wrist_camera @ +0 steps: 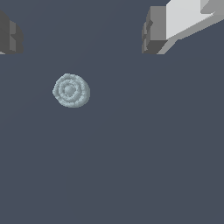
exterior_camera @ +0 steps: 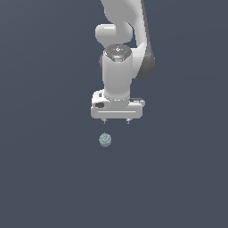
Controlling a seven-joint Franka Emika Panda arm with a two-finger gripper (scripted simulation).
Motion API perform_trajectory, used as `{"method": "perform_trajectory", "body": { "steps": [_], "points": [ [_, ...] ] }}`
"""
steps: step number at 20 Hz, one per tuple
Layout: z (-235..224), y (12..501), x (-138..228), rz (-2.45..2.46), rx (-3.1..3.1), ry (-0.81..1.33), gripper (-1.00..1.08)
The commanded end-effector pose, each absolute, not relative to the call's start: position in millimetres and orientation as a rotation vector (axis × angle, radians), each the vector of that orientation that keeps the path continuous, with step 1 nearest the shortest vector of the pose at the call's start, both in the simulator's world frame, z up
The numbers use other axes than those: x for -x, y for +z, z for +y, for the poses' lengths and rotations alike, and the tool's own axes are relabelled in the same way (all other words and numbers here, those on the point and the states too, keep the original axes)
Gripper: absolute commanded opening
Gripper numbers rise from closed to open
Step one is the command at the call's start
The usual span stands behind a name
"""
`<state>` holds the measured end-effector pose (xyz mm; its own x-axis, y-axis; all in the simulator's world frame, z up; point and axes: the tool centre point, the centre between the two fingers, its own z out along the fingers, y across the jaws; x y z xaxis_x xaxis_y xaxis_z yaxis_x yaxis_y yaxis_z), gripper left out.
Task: Pick up the object and move it to a goal position.
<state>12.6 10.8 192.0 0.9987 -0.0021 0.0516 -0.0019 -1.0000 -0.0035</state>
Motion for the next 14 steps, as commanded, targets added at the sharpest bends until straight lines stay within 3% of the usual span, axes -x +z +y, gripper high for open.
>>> {"method": "perform_trajectory", "body": {
  "steps": [1, 14],
  "points": [
    [10.7, 192.0, -12.6, 0.003, 3.137, -0.081, 1.00],
    [22.5, 203.1, -14.5, -0.064, 3.123, -0.084, 1.00]
  ]
}}
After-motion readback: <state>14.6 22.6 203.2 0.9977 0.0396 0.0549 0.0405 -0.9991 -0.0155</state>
